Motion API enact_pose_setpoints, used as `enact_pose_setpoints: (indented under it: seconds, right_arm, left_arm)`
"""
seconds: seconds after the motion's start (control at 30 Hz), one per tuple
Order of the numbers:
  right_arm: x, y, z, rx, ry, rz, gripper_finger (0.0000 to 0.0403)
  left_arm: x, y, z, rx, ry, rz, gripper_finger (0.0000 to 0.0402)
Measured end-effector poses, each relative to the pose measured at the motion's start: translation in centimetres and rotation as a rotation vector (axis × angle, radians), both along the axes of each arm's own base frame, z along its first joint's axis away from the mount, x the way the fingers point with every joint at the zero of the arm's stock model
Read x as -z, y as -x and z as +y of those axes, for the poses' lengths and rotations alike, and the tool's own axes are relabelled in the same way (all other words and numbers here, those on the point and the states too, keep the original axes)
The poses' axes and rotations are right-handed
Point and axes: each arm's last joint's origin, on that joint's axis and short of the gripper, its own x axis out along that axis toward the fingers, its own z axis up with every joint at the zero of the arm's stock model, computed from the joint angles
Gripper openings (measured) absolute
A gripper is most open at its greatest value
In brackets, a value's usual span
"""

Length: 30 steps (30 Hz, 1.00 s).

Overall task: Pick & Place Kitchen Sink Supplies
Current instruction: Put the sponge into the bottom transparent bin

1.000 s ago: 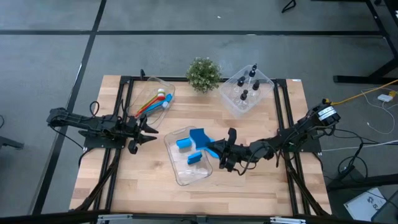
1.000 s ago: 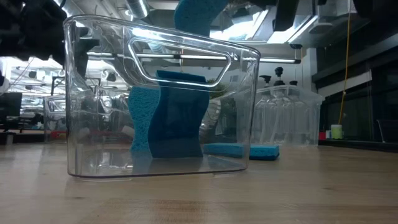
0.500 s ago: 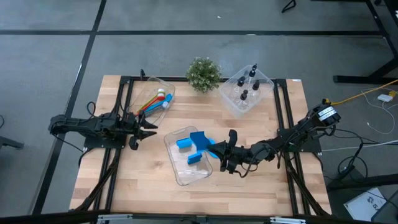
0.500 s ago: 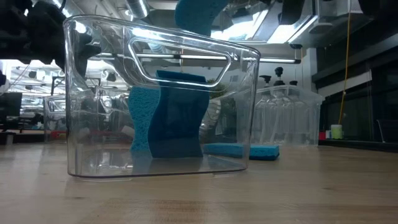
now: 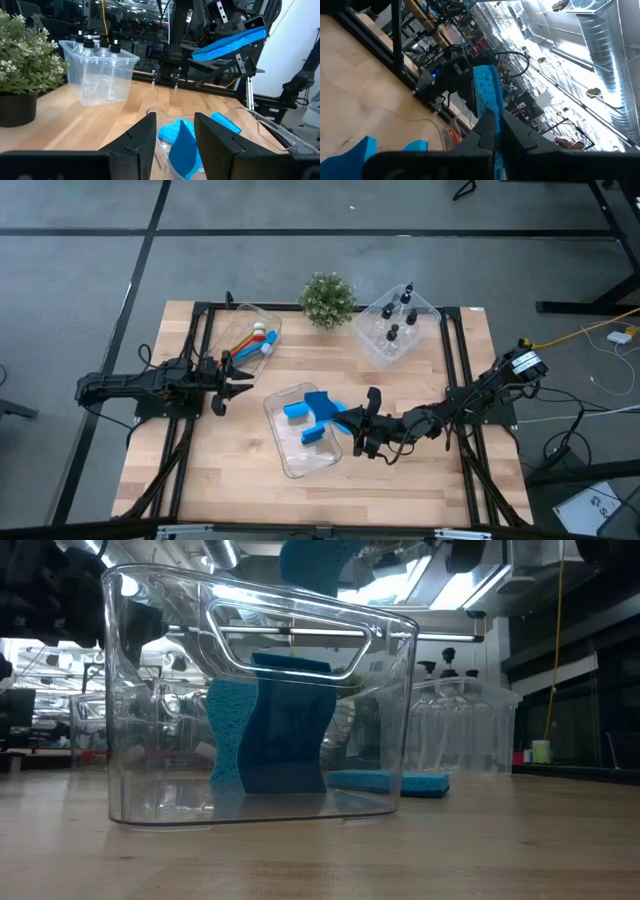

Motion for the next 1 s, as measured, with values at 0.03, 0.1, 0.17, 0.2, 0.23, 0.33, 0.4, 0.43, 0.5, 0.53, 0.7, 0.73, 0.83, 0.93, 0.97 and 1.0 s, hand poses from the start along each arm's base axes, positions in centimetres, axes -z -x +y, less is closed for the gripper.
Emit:
enact_pose_setpoints:
  seconds: [0.03,0.1,0.17,0.2,0.23,0.33,0.4,0.43,0.5,0.53,0.7,0.73,0.83,0.93,0.97,1.0]
  right_arm:
    - [-0.1,-0.1,0.0,-0.001,-0.006,-0.002,0.0013]
    - [-0.2,-0.2,0.1,-0.004,-0.02,0.007,0.0013]
    - [-0.3,-0.4,0.2,-0.007,-0.033,0.022,0.0013]
    - [-0.2,-0.6,0.3,-0.008,-0.035,0.035,0.0013]
    - [0.0,-0.8,0.4,-0.008,-0.033,0.051,0.0013]
    - [1.0,-1.6,0.9,0.005,0.032,0.132,0.0013]
    - [1.5,-2.2,1.4,0.014,0.107,0.177,0.0013]
    - [1.6,-2.6,1.6,0.022,0.135,0.185,0.0013]
    - [1.4,-3.1,2.1,0.032,0.172,0.183,0.0013]
    - [1.3,-3.3,2.2,0.041,0.183,0.182,0.0013]
    - [1.3,-3.4,2.7,0.045,0.212,0.188,0.0013]
    - [1.3,-3.4,2.7,0.044,0.211,0.187,0.0013]
    - [1.4,-3.3,2.9,0.038,0.214,0.195,0.0013]
    - [1.6,-3.3,2.9,0.034,0.21,0.216,0.0013]
    - [1.6,-3.3,2.9,0.034,0.211,0.216,0.0014]
    - [1.6,-3.3,2.9,0.034,0.213,0.215,0.0013]
  left_arm:
    - [0.0,0.0,0.0,-0.001,0.0,0.0,0.0127]
    - [0.0,0.0,0.0,-0.001,0.005,0.0,0.0127]
    - [0.0,0.0,0.0,0.0,0.012,0.0,0.0127]
    - [0.0,0.0,0.0,-0.001,0.011,0.0,0.0127]
    - [0.0,0.0,0.0,-0.001,0.011,0.0,0.0127]
    - [0.0,0.0,0.0,0.0,0.013,0.0,0.0127]
    - [0.0,0.0,0.0,0.0,0.014,-0.003,0.0127]
    - [0.0,0.0,0.0,0.0,0.016,-0.006,0.0127]
    - [-0.1,0.0,0.0,0.001,0.047,-0.017,0.0127]
    - [-0.2,0.0,0.0,0.001,0.062,-0.023,0.0127]
    - [-0.2,0.0,0.0,0.002,0.08,-0.023,0.0127]
    - [-0.2,0.0,0.0,0.001,0.079,-0.024,0.0127]
    - [-0.1,0.0,0.0,0.001,0.081,-0.017,0.0127]
    - [-0.1,0.0,0.0,0.002,0.082,-0.018,0.0127]
    - [-0.1,0.0,0.0,0.002,0.087,-0.018,0.0127]
    - [-0.1,0.0,0.0,0.001,0.098,-0.019,0.0127]
